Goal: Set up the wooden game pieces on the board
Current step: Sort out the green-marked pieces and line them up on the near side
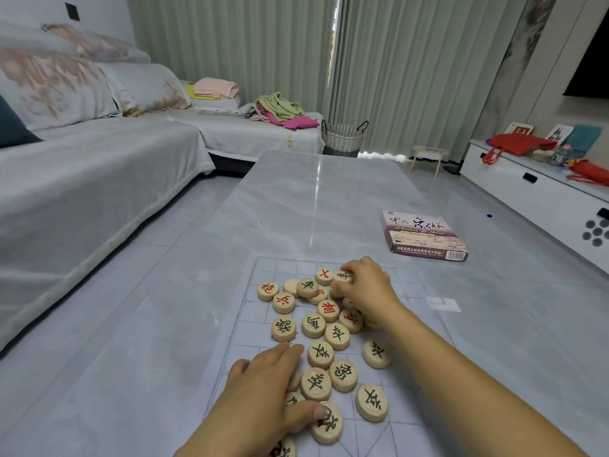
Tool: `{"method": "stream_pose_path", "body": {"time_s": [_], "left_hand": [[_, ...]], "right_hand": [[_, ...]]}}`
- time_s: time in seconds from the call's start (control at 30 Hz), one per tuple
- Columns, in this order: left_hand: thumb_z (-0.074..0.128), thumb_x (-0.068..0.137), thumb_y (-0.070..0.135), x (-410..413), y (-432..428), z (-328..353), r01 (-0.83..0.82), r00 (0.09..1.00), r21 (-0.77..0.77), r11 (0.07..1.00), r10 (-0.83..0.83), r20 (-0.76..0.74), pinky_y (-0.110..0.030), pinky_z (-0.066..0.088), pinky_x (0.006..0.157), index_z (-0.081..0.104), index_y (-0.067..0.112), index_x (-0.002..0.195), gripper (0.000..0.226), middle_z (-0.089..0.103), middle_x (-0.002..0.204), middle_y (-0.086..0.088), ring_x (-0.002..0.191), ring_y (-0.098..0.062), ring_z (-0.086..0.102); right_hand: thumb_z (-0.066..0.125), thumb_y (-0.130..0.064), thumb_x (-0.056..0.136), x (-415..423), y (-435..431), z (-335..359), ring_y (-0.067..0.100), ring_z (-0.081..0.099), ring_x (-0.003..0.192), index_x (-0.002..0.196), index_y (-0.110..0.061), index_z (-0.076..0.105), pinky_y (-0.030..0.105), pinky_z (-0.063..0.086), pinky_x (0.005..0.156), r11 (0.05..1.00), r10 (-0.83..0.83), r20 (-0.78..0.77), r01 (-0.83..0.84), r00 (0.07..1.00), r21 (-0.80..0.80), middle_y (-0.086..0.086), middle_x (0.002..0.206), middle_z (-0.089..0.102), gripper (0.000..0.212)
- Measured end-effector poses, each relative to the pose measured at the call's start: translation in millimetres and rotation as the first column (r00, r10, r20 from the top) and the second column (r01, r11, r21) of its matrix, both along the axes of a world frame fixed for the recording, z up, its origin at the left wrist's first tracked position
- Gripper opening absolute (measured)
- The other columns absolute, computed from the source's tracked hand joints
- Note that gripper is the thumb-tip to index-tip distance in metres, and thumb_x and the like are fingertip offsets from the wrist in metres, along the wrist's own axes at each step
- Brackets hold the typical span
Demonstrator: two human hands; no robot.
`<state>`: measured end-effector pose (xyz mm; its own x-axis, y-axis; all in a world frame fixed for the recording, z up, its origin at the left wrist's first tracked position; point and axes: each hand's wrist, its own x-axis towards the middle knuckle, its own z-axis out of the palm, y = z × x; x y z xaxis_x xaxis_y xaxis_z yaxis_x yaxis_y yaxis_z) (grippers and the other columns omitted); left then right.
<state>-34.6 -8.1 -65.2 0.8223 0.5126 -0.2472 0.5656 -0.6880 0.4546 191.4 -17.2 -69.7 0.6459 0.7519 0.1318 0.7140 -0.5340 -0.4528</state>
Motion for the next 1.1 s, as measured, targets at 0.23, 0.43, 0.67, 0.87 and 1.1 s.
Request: {"method": "stream_pose_path", "body": {"time_s": [0.23, 0.43, 0.67, 0.87, 1.1], "left_hand": [[0.044, 0.088, 0.052, 2, -1, -11, 0.032, 0.999, 0.085, 0.996, -0.031, -0.013, -0.038, 0.006, 0.119, 0.011, 0.031, 0.145, 0.069, 0.007, 0.157, 0.009, 0.144, -0.01, 0.008], [0.042, 0.092, 0.046, 2, -5, -5, 0.002, 0.999, 0.095, 0.995, -0.006, 0.044, -0.035, 0.013, 0.117, 0.016, 0.033, 0.144, 0.06, 0.014, 0.156, 0.011, 0.142, -0.01, 0.015], [0.044, 0.091, 0.047, 4, -1, -7, -0.01, 0.998, 0.107, 0.994, 0.004, 0.063, -0.032, 0.015, 0.114, 0.016, 0.031, 0.145, 0.063, 0.013, 0.156, 0.01, 0.142, -0.01, 0.015], [0.045, 0.089, 0.048, 2, 4, -8, 0.036, 0.999, 0.098, 0.995, -0.038, 0.02, -0.032, 0.011, 0.115, 0.015, 0.031, 0.145, 0.065, 0.007, 0.157, 0.01, 0.143, -0.009, 0.012], [0.046, 0.089, 0.048, -1, 5, -5, 0.03, 0.999, 0.083, 0.996, -0.033, 0.035, -0.031, 0.013, 0.115, 0.016, 0.029, 0.145, 0.066, 0.009, 0.157, 0.009, 0.143, -0.013, 0.014]], "right_hand": [[0.068, -0.026, 0.079, -18, -130, 9, -0.001, 0.051, 0.097, 0.106, -0.04, 0.048, 0.008, 0.04, 0.076, 0.982, 0.188, -0.177, -0.179, 0.966, 0.062, -0.022, 0.104, 0.049, 0.036], [0.065, -0.043, 0.079, -42, -160, -11, -0.006, 0.038, 0.112, 0.122, -0.037, 0.044, 0.013, 0.033, 0.098, 0.945, 0.263, -0.119, -0.281, 0.957, -0.17, -0.023, 0.12, 0.041, 0.047], [0.058, -0.03, 0.088, -25, -82, 15, 0.001, 0.052, 0.09, 0.118, -0.021, 0.058, 0.014, 0.04, 0.078, 0.969, 0.243, -0.062, -0.24, 0.968, 0.056, -0.01, 0.104, 0.053, 0.031], [0.055, -0.034, 0.089, -34, 24, -1, 0.025, 0.043, 0.121, 0.13, -0.012, 0.047, 0.037, 0.041, 0.095, 0.97, 0.221, 0.084, -0.21, 0.972, -0.119, 0.006, 0.131, 0.043, 0.047], [0.061, -0.031, 0.084, -24, 7, 5, 0.023, 0.048, 0.112, 0.122, -0.015, 0.056, 0.031, 0.04, 0.093, 0.988, 0.142, 0.005, -0.142, 0.99, 0.066, 0.006, 0.119, 0.051, 0.042]]}}
